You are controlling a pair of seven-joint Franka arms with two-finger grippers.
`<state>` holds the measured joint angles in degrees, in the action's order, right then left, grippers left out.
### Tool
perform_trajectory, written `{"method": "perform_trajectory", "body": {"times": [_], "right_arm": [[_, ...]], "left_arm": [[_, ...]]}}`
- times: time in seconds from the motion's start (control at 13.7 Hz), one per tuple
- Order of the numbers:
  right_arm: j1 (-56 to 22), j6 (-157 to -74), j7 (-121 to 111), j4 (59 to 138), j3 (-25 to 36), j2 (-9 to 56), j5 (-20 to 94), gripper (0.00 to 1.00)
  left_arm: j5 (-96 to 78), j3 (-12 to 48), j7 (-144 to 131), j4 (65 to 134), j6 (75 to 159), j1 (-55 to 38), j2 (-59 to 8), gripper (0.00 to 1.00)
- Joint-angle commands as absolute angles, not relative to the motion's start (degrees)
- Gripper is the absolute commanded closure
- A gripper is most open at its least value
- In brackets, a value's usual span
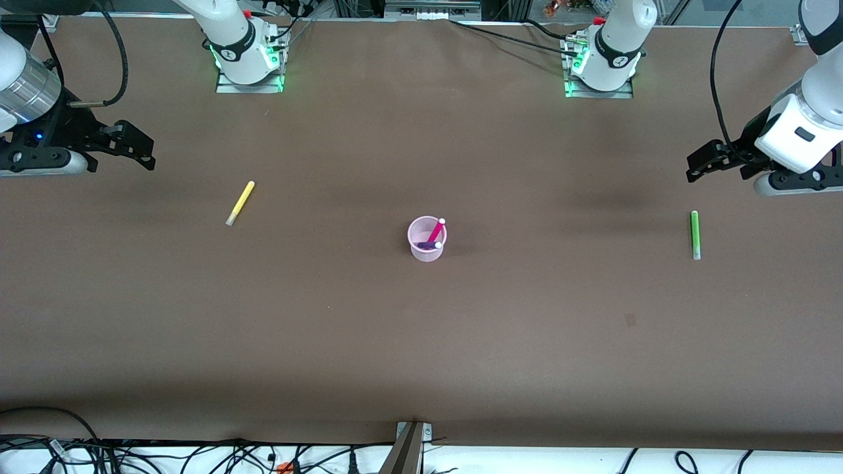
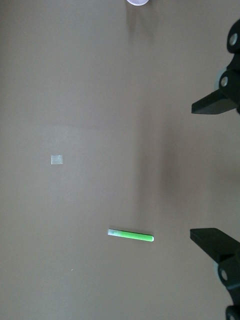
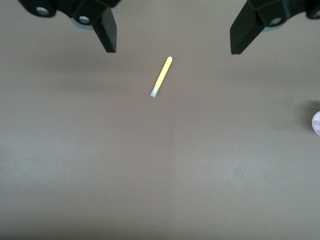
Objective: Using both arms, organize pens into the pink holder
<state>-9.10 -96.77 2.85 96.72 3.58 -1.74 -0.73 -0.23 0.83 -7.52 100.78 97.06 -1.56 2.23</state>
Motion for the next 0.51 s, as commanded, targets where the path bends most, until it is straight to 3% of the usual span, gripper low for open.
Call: {"method": "perform_trajectory", "body": {"times": [0.0, 0.44], "right_arm": [[-9.0, -96.2, 2.2, 95.8, 3.3, -1.5, -1.6, 0.0], [-9.0, -96.2, 2.5, 95.9, 3.3, -1.5, -1.6, 0.0]], "left_arm": [[-3.2, 1.1, -6.3, 100.4, 97.8, -1.2, 2.8, 0.0], [-3.3, 1.1, -6.4, 100.4, 97.0, -1.4, 2.6, 0.0]]}}
